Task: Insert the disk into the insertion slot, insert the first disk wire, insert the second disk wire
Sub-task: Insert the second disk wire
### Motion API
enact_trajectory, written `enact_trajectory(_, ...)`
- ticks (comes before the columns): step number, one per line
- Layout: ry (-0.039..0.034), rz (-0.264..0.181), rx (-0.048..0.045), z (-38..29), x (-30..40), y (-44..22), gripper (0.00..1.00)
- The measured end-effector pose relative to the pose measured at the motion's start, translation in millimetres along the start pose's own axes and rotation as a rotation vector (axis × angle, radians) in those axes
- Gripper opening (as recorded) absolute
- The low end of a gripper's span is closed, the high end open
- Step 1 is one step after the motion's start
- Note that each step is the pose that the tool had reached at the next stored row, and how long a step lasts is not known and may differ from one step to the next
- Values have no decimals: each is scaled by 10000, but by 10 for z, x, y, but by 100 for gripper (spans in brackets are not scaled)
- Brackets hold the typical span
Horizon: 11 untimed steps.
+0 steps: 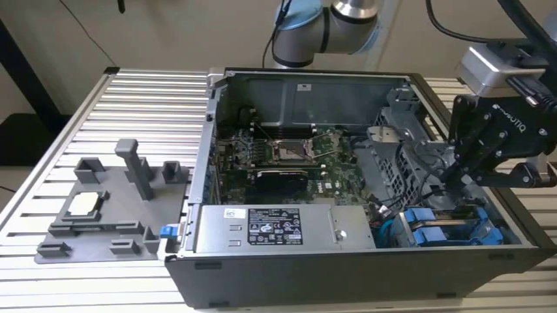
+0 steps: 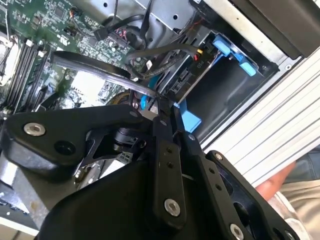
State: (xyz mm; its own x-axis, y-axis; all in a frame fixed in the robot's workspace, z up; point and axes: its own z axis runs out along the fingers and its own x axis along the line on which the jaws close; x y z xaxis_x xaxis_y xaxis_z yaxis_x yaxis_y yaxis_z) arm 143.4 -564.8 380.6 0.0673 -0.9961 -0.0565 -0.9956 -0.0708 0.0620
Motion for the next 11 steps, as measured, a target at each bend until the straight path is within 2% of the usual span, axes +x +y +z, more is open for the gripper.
enact_trajectory(4,-64,58,-12,26,54,-7,16)
enact_trajectory(8,-262,337,17,60,58,-9,16)
enact_trajectory(10,-342,350,25,61,66,-11,16)
enact_trajectory(11,-355,349,25,61,66,-12,16)
